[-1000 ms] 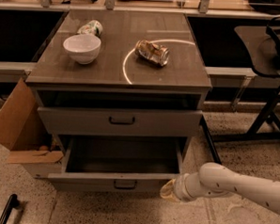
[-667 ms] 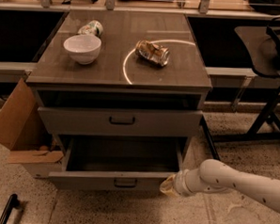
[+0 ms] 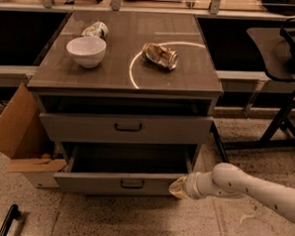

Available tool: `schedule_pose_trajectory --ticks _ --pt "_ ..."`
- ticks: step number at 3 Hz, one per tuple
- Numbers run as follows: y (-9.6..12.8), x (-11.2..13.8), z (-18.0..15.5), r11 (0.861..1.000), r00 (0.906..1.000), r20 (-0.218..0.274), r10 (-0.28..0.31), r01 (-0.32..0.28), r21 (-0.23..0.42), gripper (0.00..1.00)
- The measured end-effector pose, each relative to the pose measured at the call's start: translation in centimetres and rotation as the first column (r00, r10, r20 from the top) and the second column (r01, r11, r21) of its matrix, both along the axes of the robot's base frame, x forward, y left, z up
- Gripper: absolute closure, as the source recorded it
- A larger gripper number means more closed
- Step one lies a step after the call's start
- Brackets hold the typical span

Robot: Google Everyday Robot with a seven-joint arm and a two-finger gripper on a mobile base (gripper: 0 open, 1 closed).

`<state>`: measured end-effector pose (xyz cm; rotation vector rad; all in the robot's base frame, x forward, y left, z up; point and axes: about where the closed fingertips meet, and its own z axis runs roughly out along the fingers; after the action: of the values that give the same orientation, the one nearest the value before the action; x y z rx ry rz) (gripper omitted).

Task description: Close middle drawer

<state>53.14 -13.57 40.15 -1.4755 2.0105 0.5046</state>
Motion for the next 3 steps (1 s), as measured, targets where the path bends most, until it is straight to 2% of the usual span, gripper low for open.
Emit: schedule_pose_trajectory --ticks 1,2,3 --pt "-0.7 2.4 0.3 0.999 0.9992 0.016 -0.037 0.036 0.040 1.00" --pt "-1.1 3.5 0.4 0.997 0.9984 0.017 -0.055 0.054 0.060 1.00" --pt "-1.4 6.4 -0.5 0.992 0.9966 -0.010 -0.082 0.082 0.091 1.00"
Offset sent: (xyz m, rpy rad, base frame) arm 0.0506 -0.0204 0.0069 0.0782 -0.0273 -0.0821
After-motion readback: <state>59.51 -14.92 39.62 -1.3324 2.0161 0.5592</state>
